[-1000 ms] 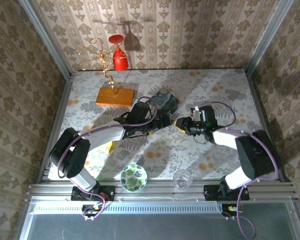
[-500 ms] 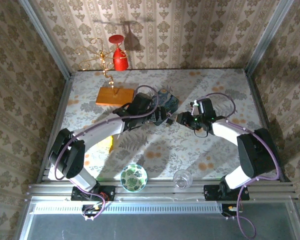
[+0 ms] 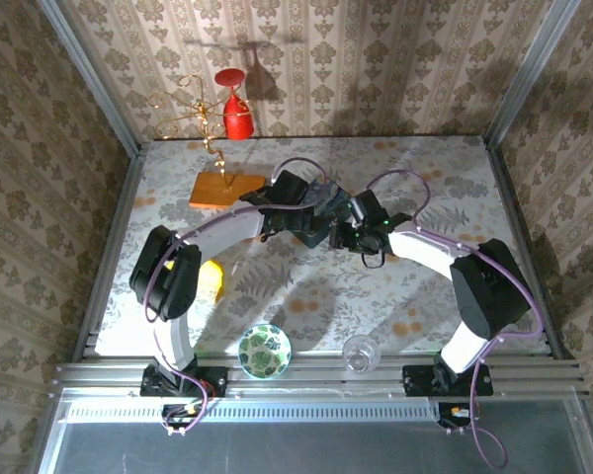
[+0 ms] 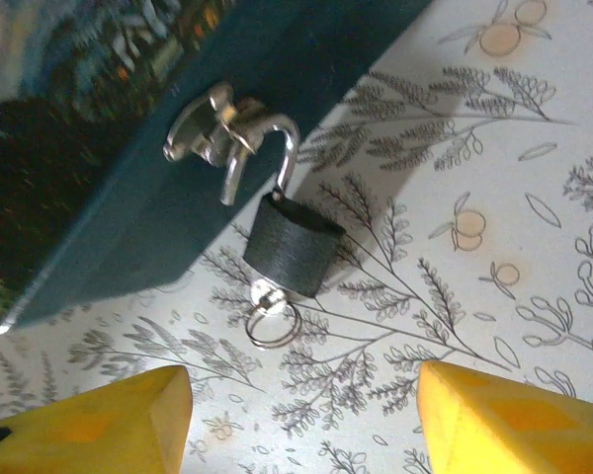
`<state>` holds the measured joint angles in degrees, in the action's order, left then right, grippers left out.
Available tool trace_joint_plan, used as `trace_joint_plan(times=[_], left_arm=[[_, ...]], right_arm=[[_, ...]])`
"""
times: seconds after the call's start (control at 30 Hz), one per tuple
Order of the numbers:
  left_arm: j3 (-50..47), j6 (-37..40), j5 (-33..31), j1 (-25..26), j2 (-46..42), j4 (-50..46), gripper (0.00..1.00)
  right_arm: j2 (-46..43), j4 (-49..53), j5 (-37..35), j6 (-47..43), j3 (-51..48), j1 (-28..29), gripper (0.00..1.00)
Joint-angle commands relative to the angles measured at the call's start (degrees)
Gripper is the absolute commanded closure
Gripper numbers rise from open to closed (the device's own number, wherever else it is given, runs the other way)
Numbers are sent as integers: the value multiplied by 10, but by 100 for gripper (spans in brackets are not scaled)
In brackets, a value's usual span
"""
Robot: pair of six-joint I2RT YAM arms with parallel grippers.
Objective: Unlock a padlock with a key
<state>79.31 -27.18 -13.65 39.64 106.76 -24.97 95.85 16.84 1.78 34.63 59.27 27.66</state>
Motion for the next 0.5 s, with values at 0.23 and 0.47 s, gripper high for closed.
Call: trace_joint_plan(times=[0.23, 0.47], left_arm=[[28, 7, -25, -18, 22, -27, 0], [32, 3, -16, -19, 33, -26, 0]], right_arm=[[57, 80, -104, 2, 70, 50, 38], [111, 108, -165, 22, 131, 78, 35]])
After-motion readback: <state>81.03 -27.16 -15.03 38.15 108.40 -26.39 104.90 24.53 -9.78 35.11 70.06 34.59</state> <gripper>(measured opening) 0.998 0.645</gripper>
